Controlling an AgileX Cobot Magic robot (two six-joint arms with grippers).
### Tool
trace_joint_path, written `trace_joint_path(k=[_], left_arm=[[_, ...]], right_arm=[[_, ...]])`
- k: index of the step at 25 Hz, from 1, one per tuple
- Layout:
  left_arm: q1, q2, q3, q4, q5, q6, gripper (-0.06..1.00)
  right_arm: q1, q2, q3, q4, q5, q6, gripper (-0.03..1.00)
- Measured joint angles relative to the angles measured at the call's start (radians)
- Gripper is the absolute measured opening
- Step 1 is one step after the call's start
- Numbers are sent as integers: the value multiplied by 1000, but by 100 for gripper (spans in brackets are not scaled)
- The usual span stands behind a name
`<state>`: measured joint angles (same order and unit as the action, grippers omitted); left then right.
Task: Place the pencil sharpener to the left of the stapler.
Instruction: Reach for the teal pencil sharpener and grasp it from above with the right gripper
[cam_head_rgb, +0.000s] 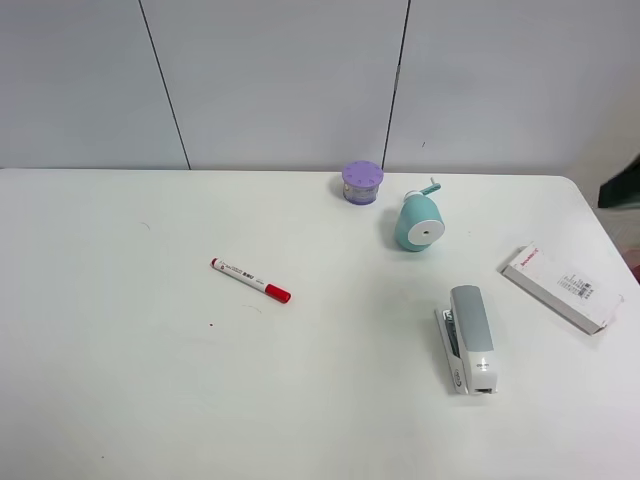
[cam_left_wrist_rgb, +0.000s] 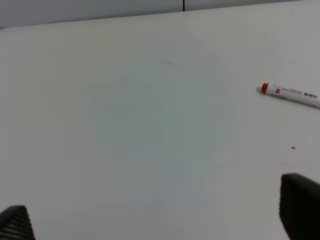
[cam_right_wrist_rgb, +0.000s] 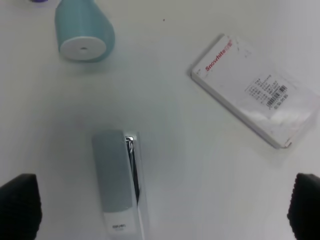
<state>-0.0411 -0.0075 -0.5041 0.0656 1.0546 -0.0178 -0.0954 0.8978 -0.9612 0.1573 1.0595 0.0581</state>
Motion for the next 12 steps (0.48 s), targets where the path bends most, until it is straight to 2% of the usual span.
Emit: trace_joint_path(k=[6,12], left_arm=[[0,0,0,0,0,0,99],[0,0,0,0,0,0,99]], right_arm=[[8,327,-214,21,71,0,99],[108,614,-454,26,144,-3,99]])
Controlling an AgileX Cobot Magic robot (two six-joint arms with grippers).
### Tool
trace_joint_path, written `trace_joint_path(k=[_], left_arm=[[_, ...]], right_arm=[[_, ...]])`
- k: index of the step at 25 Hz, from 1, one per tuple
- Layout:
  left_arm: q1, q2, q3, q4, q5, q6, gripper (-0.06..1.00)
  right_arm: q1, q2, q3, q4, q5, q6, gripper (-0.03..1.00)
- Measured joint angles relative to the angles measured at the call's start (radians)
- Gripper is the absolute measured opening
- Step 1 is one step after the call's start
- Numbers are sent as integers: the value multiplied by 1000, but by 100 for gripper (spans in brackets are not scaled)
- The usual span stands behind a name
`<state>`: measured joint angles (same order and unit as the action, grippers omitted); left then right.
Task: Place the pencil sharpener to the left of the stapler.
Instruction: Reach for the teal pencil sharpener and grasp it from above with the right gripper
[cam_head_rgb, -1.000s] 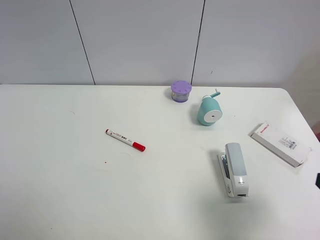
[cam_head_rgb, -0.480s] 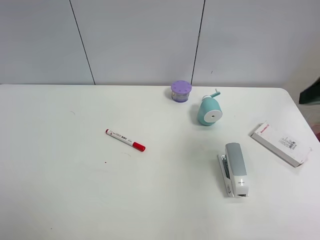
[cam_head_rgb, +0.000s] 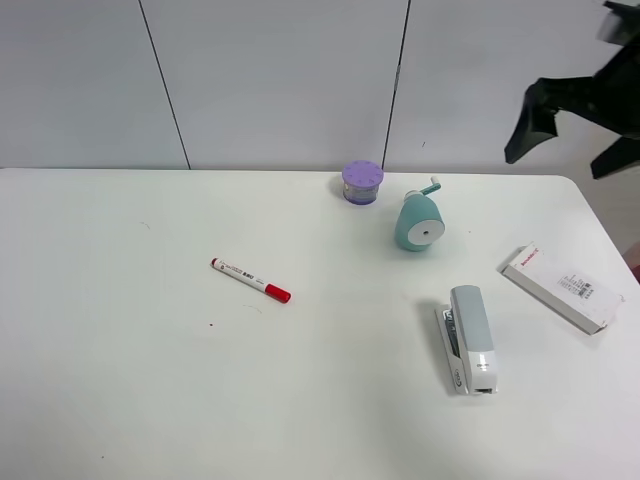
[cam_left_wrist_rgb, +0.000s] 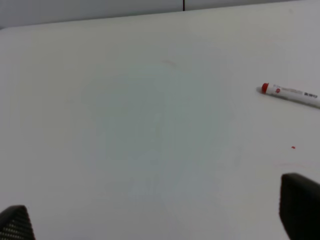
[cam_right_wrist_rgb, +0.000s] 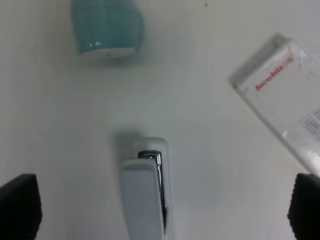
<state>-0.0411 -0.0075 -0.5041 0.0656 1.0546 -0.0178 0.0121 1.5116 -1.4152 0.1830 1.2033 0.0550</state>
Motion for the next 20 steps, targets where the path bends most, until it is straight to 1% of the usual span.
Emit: trace_joint_path(k=[5,6,7,13,20], left_arm=[[0,0,0,0,0,0,99],[0,0,0,0,0,0,99],[0,0,0,0,0,0,99],[0,0,0,0,0,0,99],[0,0,0,0,0,0,99]], right_arm=[[63,195,-174,0,5,3,99],[88,258,-221,0,6,3,99],[100,282,-237,0,6,4,99],[147,422,-256,0,-7,4,99],[151,519,-257,-20,-62,4,99]])
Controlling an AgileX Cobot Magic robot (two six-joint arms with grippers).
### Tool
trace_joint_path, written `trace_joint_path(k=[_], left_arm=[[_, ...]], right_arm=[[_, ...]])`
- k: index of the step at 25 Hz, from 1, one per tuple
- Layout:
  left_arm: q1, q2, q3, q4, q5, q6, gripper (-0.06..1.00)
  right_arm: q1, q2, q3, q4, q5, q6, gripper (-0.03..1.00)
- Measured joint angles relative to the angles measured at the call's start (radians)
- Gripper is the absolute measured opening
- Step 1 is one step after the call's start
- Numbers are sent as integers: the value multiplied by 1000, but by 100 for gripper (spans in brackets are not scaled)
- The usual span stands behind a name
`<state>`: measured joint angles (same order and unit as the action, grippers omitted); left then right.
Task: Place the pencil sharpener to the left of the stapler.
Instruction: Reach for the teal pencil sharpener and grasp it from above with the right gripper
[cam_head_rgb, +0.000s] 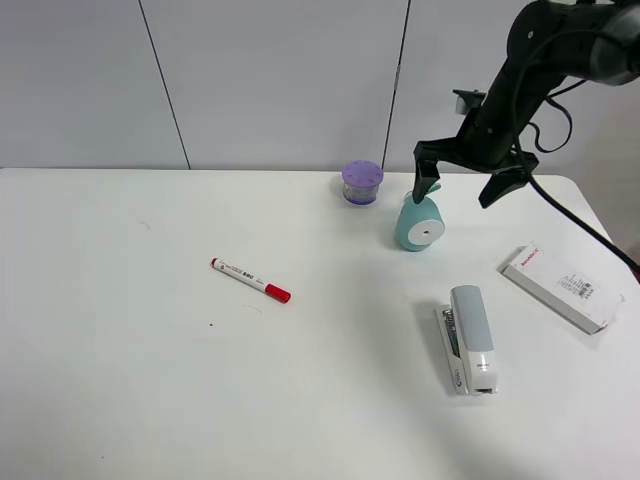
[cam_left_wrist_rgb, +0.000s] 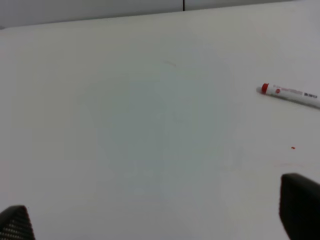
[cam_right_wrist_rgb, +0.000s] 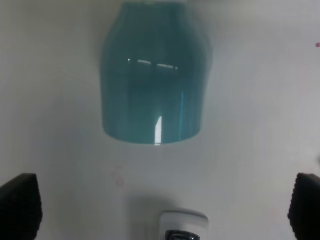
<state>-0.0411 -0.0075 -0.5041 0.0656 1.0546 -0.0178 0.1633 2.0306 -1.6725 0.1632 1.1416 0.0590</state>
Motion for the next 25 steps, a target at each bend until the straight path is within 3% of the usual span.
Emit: trace_joint_path(k=[17,25], left_arm=[[0,0,0,0,0,0,99],[0,0,0,0,0,0,99]], right_arm=[[33,142,0,2,-209,-12,99],[36,185,0,3,-233,-12,99]])
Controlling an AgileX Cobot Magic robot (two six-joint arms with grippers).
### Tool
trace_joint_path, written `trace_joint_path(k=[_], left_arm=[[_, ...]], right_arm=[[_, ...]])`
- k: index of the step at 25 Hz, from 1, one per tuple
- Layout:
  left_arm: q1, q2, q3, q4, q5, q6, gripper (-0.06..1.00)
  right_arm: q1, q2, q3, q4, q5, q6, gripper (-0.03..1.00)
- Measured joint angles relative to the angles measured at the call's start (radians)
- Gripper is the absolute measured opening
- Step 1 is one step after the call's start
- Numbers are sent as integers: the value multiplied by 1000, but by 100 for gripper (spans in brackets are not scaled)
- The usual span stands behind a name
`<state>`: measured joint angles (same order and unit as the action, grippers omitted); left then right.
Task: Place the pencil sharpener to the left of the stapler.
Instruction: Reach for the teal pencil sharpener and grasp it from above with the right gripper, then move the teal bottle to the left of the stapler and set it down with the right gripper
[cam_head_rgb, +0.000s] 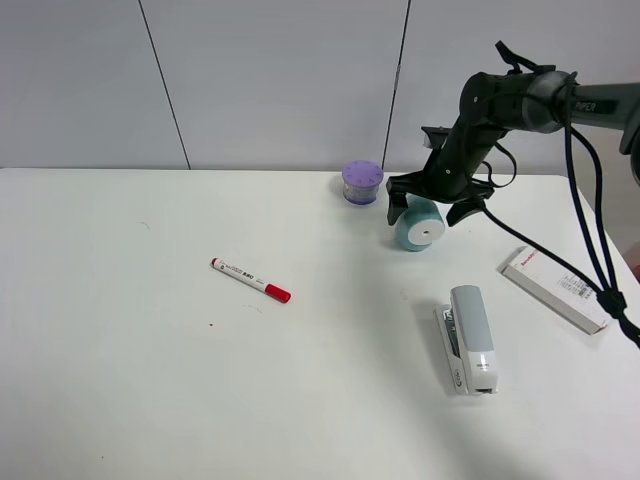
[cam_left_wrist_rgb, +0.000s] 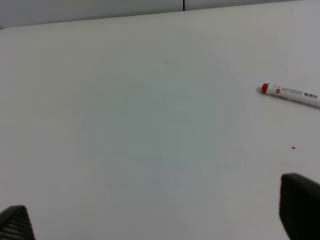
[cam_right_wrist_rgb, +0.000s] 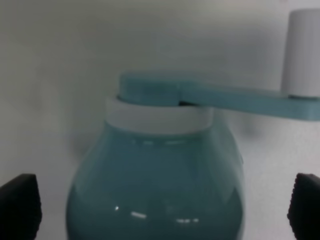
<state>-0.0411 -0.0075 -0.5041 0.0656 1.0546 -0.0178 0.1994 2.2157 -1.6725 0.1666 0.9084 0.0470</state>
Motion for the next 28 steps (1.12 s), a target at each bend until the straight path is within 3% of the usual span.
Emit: trace_joint_path(k=[3,6,7,13,19,23,28], left_arm=[[0,0,0,0,0,0,99],[0,0,0,0,0,0,99],[0,0,0,0,0,0,99],[0,0,0,0,0,0,99],[0,0,0,0,0,0,99],[0,0,0,0,0,0,99],[0,0,0,0,0,0,99]], right_arm=[[5,13,0,-1,-1,0,96],[11,18,-1,-5,-4,0,71],[11,18,-1,-3,-5,0,67],[11,0,-1,-9,7,0,67],[26,-120,-1,-12,150,-30,67],[73,-193,-1,-12,282,-106,67],[169,-231,-1,-19,309,-258,67]])
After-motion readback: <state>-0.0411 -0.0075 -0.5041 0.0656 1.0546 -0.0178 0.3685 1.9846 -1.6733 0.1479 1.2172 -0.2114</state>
